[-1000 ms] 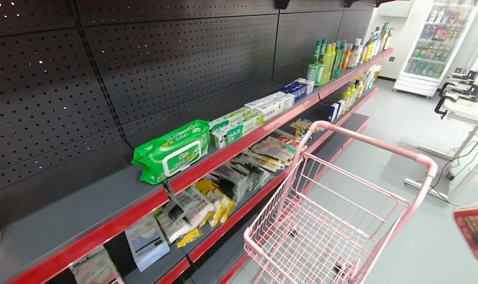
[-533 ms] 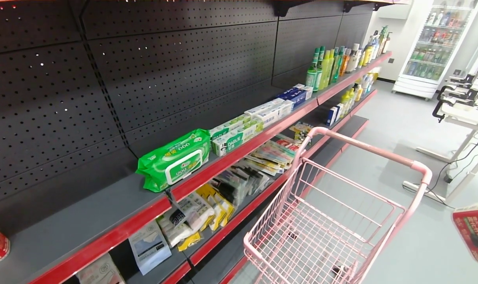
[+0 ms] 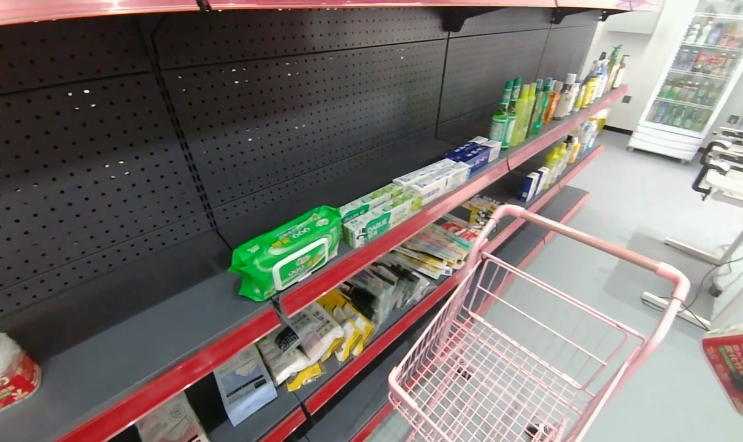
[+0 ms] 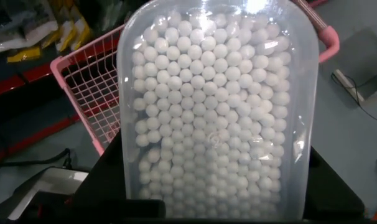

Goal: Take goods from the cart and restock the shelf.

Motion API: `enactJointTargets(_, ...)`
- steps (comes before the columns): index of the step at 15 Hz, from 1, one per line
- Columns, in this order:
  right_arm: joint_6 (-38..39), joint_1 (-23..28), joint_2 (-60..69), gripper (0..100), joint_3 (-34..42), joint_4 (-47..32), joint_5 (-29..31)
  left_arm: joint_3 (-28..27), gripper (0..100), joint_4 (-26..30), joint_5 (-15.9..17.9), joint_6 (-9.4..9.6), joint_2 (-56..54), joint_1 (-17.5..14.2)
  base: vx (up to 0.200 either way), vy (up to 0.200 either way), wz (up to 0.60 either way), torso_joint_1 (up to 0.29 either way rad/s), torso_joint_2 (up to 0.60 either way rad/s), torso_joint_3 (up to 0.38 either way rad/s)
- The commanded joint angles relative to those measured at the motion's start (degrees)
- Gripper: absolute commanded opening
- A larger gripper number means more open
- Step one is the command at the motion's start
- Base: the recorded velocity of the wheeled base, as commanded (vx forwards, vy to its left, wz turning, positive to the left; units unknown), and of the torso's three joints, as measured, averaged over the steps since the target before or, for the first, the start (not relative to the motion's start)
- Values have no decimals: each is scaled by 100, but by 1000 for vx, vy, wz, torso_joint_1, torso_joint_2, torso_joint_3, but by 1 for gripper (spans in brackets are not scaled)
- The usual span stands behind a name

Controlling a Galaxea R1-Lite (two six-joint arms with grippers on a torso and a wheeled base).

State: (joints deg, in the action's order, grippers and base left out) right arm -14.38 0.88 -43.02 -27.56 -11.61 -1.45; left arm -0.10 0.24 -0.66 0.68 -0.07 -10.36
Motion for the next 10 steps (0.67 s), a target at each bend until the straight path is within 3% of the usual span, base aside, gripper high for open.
enactJointTargets(1, -3, 9, -13, 0, 5, 0, 4, 1, 100, 2, -4, -7, 7, -1, 0, 0, 600, 12, 2, 2)
enactJointTargets(10, -12, 9, 154, 0, 5, 9, 22, 1, 100, 2, -4, 2, 7, -1, 0, 0, 600, 4, 2, 1)
